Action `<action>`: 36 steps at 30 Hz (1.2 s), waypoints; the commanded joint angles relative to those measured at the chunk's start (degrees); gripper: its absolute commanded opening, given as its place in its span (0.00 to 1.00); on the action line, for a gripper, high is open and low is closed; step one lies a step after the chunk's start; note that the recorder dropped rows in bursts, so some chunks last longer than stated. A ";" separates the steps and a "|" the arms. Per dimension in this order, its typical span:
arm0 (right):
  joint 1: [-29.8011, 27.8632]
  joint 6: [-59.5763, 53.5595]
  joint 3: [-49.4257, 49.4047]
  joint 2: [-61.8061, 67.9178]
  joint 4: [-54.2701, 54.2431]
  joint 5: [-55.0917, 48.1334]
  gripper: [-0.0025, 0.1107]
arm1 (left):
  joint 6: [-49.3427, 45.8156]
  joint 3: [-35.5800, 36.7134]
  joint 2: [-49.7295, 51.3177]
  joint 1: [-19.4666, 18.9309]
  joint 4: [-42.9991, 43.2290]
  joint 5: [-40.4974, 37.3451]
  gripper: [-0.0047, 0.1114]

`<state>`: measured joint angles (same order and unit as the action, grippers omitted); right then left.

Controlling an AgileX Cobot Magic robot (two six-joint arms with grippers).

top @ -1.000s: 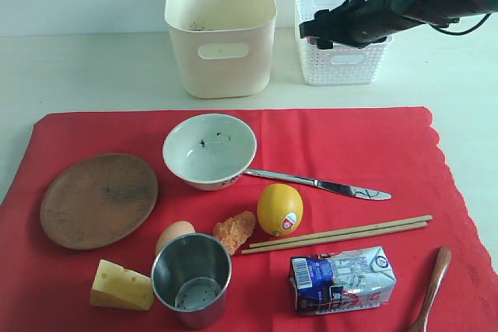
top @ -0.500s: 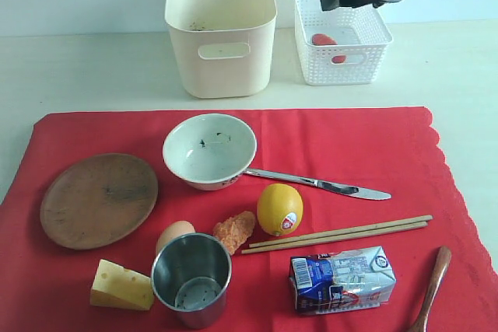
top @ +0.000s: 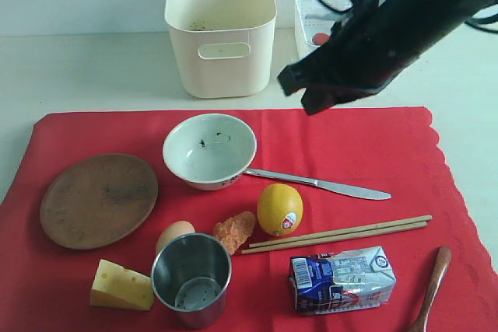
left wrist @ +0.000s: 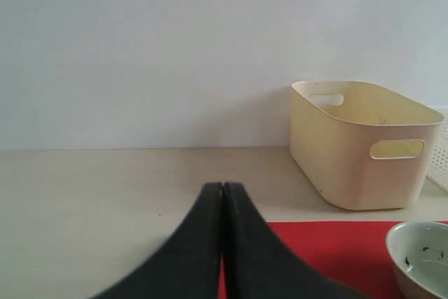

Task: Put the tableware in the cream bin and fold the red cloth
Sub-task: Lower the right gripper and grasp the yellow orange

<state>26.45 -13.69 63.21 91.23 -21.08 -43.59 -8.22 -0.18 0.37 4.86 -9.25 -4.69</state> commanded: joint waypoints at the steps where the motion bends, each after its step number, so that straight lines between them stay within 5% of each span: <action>1: 6.36 2.27 -5.49 -0.47 1.09 4.88 0.07 | -0.09 0.18 -0.37 0.28 -0.24 -0.25 0.06; 6: 12.65 11.32 -8.15 -0.37 8.34 9.86 0.42 | -0.09 0.18 -0.37 0.28 -0.24 -0.25 0.06; 11: 13.53 11.79 -9.20 0.74 8.49 12.30 0.67 | -0.09 0.18 -0.37 0.28 -0.24 -0.25 0.06; 28: 13.53 11.79 -9.20 15.03 9.30 16.42 0.66 | -0.09 0.18 -0.37 0.28 -0.24 -0.25 0.06; 36: 13.53 11.79 -9.20 15.03 9.30 16.42 0.43 | -0.09 0.18 -0.37 0.28 -0.24 -0.25 0.06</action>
<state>39.75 -1.83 54.28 106.21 -12.21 -27.76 -8.22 -0.18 0.37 4.86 -9.25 -4.69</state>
